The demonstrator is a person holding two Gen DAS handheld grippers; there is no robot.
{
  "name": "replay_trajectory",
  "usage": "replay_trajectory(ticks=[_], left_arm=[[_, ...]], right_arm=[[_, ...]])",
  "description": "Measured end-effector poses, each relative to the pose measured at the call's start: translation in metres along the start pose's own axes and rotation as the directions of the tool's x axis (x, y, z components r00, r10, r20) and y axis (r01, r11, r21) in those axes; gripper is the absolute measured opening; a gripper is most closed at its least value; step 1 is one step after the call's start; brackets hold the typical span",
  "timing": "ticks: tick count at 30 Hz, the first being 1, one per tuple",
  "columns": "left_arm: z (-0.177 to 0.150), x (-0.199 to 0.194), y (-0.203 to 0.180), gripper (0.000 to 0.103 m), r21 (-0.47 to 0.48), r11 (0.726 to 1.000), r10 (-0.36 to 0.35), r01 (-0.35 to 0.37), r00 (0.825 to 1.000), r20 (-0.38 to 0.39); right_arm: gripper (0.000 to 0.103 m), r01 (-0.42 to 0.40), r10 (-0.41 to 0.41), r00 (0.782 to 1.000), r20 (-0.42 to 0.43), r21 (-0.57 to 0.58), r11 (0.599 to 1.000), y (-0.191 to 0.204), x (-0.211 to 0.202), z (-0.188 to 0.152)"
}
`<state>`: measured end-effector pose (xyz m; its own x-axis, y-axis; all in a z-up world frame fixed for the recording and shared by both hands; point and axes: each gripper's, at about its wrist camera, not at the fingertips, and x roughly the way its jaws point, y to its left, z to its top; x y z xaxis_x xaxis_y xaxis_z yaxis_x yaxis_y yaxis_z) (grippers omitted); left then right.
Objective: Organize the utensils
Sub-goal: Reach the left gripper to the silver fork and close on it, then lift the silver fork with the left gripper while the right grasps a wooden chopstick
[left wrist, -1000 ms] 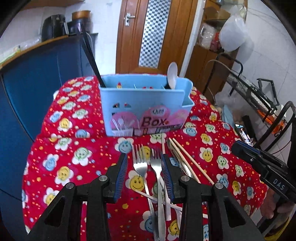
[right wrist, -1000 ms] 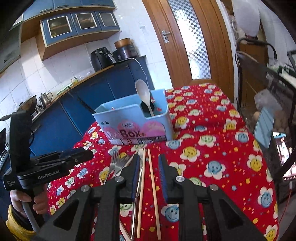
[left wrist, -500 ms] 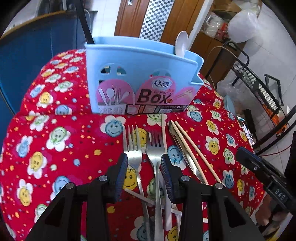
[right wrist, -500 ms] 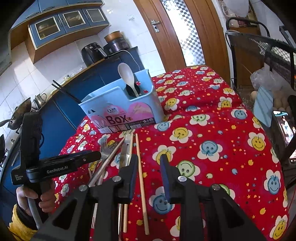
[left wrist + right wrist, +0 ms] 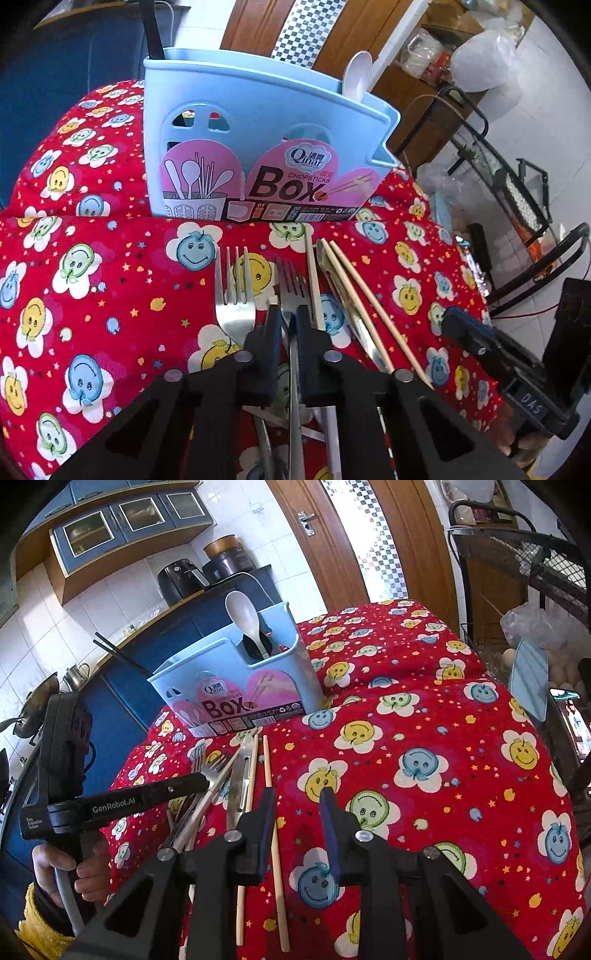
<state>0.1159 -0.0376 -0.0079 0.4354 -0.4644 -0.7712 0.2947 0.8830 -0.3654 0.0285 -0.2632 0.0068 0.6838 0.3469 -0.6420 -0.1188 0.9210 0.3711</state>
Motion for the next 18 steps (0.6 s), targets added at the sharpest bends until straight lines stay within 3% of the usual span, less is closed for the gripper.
replay_trajectory(ticks=[7, 18], left_arm=[[-0.003, -0.004, 0.001, 0.002, 0.006, 1.0, -0.008, 0.008, 1.0, 0.0], [0.009, 0.012, -0.013, 0.005, 0.085, 0.996, 0.026, -0.019, 0.997, -0.076]], right_arm=[[0.027, -0.003, 0.003, 1.0, -0.016, -0.01, 1.0, 0.003, 0.004, 0.0], [0.027, 0.015, -0.016, 0.999, -0.043, -0.037, 0.999, 0.006, 0.004, 0.0]])
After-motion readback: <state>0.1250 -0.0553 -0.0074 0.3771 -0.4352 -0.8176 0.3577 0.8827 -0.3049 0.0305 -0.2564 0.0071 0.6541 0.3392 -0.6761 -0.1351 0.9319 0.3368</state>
